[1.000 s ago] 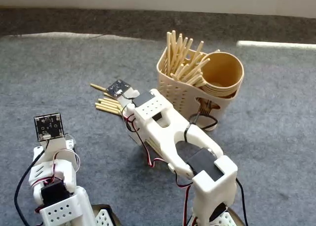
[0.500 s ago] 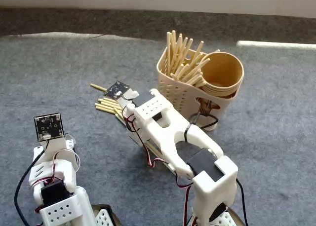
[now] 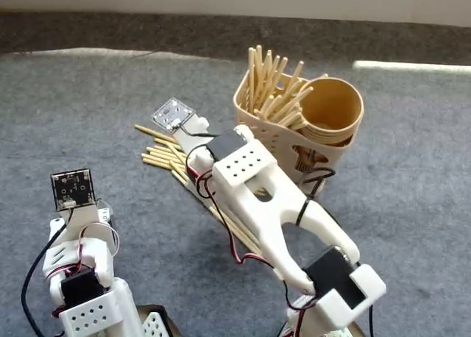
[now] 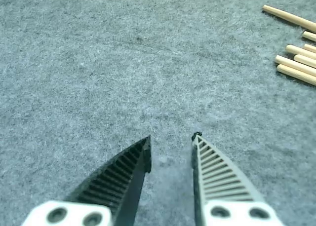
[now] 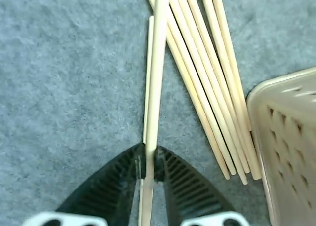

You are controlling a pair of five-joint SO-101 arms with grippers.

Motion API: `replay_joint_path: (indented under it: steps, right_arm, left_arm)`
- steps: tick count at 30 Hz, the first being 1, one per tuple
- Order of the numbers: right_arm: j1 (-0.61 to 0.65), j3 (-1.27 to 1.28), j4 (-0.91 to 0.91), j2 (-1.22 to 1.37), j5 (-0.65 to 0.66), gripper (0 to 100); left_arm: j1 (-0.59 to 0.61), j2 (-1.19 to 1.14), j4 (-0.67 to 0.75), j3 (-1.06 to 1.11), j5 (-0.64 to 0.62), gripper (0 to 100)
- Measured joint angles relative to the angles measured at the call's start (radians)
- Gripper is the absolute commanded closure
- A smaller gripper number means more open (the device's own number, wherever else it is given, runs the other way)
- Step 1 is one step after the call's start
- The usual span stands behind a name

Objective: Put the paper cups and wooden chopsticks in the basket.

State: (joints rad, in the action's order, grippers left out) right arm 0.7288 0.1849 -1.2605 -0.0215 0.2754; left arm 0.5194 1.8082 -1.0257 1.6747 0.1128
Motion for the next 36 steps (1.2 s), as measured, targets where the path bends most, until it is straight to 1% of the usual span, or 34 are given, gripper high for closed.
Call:
replay_joint_path:
  steps: [4, 15, 21, 27, 31, 36]
  right_arm:
    - [0.000, 0.000, -0.043, -0.100, -0.005, 99.2]
    - [0.000, 0.000, -0.081, -0.411, -0.175, 99.2]
    - [0.000, 0.000, -0.075, -0.586, -0.193, 99.2]
    - [-0.006, 0.000, 0.029, -0.770, -0.193, 99.2]
    - [-0.080, 0.000, 0.129, -0.819, -0.193, 99.2]
    - [-0.161, 0.000, 0.275, -0.821, -0.193, 99.2]
  left_arm:
    - [0.000, 0.000, 0.000, 0.000, 0.000, 86]
    - [0.000, 0.000, 0.000, 0.000, 0.000, 86]
    - [0.000, 0.000, 0.000, 0.000, 0.000, 86]
    - [0.000, 0.000, 0.000, 0.000, 0.000, 86]
    - [0.000, 0.000, 0.000, 0.000, 0.000, 86]
    - [0.000, 0.000, 0.000, 0.000, 0.000, 86]
